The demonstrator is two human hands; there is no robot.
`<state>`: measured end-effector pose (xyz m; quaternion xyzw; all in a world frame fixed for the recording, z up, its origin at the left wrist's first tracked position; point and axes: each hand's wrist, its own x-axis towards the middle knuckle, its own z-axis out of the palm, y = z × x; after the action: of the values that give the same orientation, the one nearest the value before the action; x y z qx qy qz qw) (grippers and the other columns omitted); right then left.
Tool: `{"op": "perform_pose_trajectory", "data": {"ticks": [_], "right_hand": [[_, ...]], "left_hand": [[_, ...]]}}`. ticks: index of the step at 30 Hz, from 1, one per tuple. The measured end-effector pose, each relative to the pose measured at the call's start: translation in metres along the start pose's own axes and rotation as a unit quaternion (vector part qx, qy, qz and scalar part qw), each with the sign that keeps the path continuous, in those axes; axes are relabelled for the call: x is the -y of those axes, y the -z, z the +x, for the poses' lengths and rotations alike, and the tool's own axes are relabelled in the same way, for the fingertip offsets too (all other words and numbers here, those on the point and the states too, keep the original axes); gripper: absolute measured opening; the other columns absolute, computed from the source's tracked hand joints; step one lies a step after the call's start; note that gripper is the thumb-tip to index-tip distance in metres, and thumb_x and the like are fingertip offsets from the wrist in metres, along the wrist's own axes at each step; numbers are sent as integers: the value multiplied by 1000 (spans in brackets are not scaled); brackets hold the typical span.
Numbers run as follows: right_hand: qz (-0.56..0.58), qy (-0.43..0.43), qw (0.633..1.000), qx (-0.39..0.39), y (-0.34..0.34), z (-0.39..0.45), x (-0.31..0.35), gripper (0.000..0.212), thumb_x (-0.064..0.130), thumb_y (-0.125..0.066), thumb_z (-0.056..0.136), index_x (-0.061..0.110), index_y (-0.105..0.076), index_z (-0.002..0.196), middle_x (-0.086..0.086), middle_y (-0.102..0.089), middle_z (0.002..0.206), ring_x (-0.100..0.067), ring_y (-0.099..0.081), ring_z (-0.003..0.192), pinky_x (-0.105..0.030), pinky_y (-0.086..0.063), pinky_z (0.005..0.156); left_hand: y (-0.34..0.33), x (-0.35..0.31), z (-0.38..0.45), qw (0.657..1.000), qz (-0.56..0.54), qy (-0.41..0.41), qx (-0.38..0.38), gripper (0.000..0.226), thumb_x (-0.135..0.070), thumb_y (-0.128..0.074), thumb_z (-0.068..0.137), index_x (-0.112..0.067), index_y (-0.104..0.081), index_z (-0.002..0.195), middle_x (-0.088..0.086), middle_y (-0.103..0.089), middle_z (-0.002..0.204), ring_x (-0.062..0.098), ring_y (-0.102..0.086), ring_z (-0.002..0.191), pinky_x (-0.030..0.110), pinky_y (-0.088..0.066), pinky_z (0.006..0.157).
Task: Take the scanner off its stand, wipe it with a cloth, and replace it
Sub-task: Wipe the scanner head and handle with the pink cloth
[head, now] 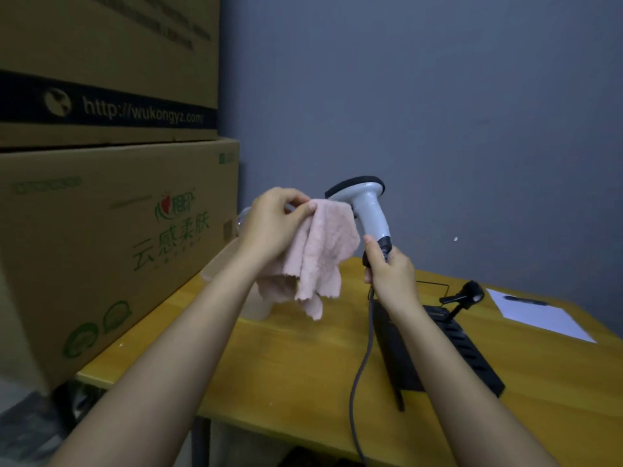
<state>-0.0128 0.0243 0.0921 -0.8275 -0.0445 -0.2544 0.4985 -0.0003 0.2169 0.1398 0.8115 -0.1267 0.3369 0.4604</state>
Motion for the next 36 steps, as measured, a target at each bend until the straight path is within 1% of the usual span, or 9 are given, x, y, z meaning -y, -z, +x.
{"op": "perform_pose_trajectory", "data": {"ticks": [6,10,13,16,21,24,28,32,36], "right_hand": [[-30,9,999,29,57,-38,-18,48,43,-46,95,8,-49,62,-2,-51,49,-4,-44,38,-17,-36,45],[-55,-3,997,54,74,-61,-41,51,42,-45,96,8,-49,57,0,-50,47,-3,-43,38,-15,-35,44],[-81,0,995,65,76,-72,-58,47,43,-47,94,9,-49,62,-3,-54,51,-9,-48,45,-27,-37,52],[-114,18,991,74,73,-75,-69,43,43,-50,92,12,-44,62,-4,-50,56,-17,-48,51,-32,-33,51],[-202,43,973,108,62,-75,-73,39,45,-49,91,10,-54,76,-5,-59,65,-20,-55,60,-34,-38,52],[-240,46,961,130,55,-74,-76,39,48,-47,91,11,-49,77,-5,-58,67,-21,-55,61,-35,-40,54],[-318,81,928,178,43,-72,-74,36,47,-44,94,12,-49,84,-4,-57,72,-23,-56,66,-35,-39,57],[-387,105,894,198,35,-69,-75,42,49,-39,95,9,-51,91,-3,-54,72,-27,-60,71,-33,-36,55],[-392,100,890,209,38,-66,-78,43,54,-39,94,12,-49,89,-4,-57,75,-26,-60,70,-35,-40,57]], "left_hand": [[-30,-6,-56,995,3,60,78,17,-31,-47,94,-18,-58,92,4,-67,90,26,-62,88,41,-49,81],[-51,-9,-92,983,31,130,129,25,-35,-31,100,-14,-46,99,6,-59,96,26,-56,92,35,-37,73],[-67,-17,-110,957,-101,229,146,30,-34,-28,101,-12,-49,99,4,-58,95,23,-56,93,36,-44,76],[-78,-24,-118,895,-267,315,168,36,-27,-25,102,-14,-59,96,5,-66,93,14,-63,84,31,-54,66],[-92,-15,-118,850,-344,348,194,34,-32,-34,102,-9,-51,120,12,-68,108,21,-68,96,34,-56,74],[-97,-9,-121,867,-312,337,194,28,-33,-46,98,-12,-50,117,6,-68,98,14,-68,83,27,-54,66],[-101,-4,-125,882,-282,331,180,33,-29,-58,92,-18,-50,122,9,-67,106,19,-67,91,28,-54,72],[-101,-4,-129,967,-117,175,145,11,-24,-61,89,-34,-64,89,-5,-70,83,14,-66,82,29,-50,71],[-95,-2,-126,988,44,82,121,19,-27,-60,89,-17,-75,97,11,-74,87,24,-67,84,42,-52,75]]}}
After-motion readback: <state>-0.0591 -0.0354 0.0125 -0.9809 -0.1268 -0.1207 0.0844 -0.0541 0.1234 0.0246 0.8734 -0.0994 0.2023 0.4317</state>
